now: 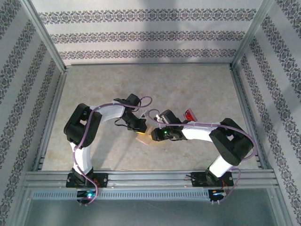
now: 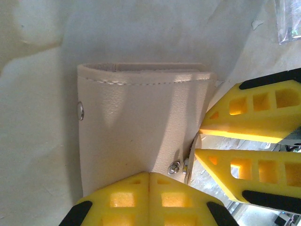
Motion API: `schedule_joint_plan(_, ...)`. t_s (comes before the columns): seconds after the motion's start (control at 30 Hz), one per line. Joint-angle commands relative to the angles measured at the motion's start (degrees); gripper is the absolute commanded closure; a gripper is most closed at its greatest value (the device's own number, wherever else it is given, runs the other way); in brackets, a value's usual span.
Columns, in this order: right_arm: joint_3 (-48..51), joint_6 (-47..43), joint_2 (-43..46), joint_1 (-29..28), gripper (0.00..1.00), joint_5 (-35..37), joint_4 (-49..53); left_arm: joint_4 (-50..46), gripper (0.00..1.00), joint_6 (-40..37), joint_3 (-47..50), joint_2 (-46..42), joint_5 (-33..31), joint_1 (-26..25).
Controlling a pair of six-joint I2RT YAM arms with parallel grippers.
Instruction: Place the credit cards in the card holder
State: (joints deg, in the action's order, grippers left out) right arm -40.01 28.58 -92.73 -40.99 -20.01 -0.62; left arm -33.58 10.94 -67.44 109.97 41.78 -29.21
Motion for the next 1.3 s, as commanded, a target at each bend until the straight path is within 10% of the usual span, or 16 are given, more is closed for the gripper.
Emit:
schedule_joint_plan(0.0, -0.33, 0.79, -0.47, 0.30, 0.76, 0.35, -0.67, 2.04, 1.00, 1.17, 2.01, 0.58, 1.08, -1.42)
schedule_joint_plan(1.27, -0.79, 4.03, -3.04, -0.05, 0.75, -1.70, -6.61, 2.68, 1.00, 0.14, 2.57, -0.46, 0.67, -1.56)
